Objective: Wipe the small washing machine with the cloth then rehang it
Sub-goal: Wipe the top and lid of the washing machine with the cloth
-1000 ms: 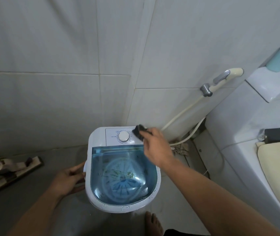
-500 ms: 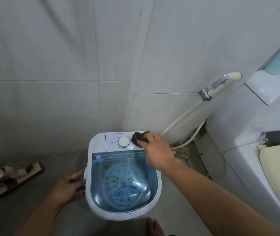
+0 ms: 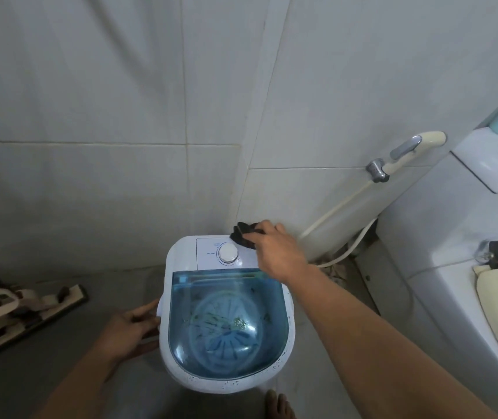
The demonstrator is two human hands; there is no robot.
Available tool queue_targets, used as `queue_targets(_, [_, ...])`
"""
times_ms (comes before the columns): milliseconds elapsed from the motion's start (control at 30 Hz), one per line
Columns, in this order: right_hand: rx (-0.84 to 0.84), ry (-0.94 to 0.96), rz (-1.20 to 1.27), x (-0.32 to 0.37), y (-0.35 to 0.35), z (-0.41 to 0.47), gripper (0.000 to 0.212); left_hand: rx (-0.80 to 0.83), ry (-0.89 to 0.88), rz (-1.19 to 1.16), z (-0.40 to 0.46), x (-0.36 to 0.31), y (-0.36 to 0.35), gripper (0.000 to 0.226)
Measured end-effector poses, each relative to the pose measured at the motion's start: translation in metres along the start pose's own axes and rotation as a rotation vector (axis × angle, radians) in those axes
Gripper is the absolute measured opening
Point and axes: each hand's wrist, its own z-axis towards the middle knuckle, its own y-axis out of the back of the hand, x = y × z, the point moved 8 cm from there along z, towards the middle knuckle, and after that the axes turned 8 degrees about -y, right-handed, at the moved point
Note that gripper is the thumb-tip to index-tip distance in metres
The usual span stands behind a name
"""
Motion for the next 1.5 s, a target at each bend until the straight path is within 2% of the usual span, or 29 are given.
queue_targets(133, [-0.008, -0.24, 0.069, -0.028, 0.011, 0.009, 0.054, 0.008, -0.001, 0.0, 0.0, 0.0, -0.001, 0.038])
queue_targets(200, [-0.014, -0.178, 0.102, 0.001, 0.014, 0.014, 0.054, 0.0, -0.003, 0.001, 0.0, 0.0, -0.001, 0.037])
queue_targets(333, [0.031, 0.08, 0.095, 0.079, 0.001, 0.011, 0.054, -0.016, -0.003, 0.012, -0.001, -0.001, 0.0, 0.037])
queue_targets(400, [0.026, 0.076, 0.09, 0.083, -0.003, 0.014, 0.053, -0.019, -0.005, 0.027, -0.001, -0.001, 0.001, 0.037])
queue_targets(600, [-0.062, -0.163, 0.182, -0.012, -0.009, -0.003, 0.052, -0.017, -0.006, 0.031, -0.001, 0.0, 0.001, 0.037])
queue_targets(633, [-0.076, -0.245, 0.192, -0.033, -0.012, -0.012, 0.053, -0.016, -0.005, 0.032, 0.0, 0.001, 0.001, 0.037])
queue_targets(733, [-0.097, -0.665, 0.362, -0.101, -0.023, -0.041, 0.041, -0.013, -0.007, 0.04, 0.0, 0.002, 0.001, 0.038])
queue_targets(800, [-0.137, -0.77, 0.436, -0.116, -0.026, -0.052, 0.04, -0.007, -0.009, 0.04, -0.001, 0.0, -0.001, 0.038])
queue_targets(933, [-0.247, -0.56, 0.537, -0.094, -0.011, -0.039, 0.044, 0.002, -0.006, 0.047, -0.001, -0.001, -0.003, 0.038])
queue_targets(1067, [-0.156, -0.393, 0.51, -0.068, -0.025, -0.033, 0.045, -0.004, 0.006, 0.054, 0.003, 0.001, -0.001, 0.038])
queue_targets(1333, [-0.297, -0.454, 0.552, -0.078, -0.059, -0.113, 0.046, -0.016, 0.012, 0.041, 0.0, -0.002, -0.004, 0.038])
queue_targets(1500, [-0.13, -0.751, 0.674, -0.119, -0.089, -0.14, 0.041, -0.008, 0.005, 0.054, -0.003, -0.004, -0.007, 0.038])
